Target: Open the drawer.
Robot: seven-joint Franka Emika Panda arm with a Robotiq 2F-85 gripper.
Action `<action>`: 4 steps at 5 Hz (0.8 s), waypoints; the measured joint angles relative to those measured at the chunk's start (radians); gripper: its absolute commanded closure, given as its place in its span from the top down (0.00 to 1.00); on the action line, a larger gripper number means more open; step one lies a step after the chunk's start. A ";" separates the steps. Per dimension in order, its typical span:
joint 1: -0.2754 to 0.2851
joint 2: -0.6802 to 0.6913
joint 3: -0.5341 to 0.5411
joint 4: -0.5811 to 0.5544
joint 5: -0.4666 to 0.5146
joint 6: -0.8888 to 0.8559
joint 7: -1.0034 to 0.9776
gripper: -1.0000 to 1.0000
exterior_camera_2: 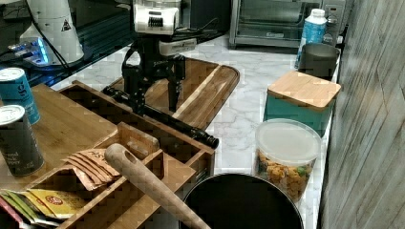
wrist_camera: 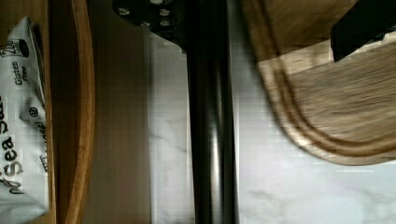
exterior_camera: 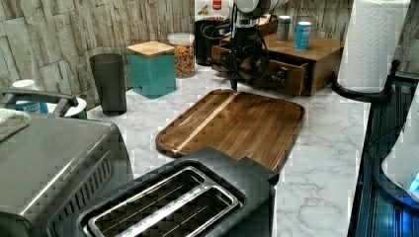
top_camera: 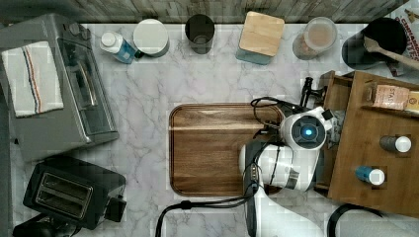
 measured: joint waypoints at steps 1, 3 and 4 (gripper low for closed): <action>0.002 -0.016 0.034 -0.018 0.004 0.005 0.002 1.00; 0.062 -0.018 0.059 -0.023 0.033 0.011 0.100 1.00; 0.093 -0.015 0.082 -0.029 0.015 0.042 0.202 1.00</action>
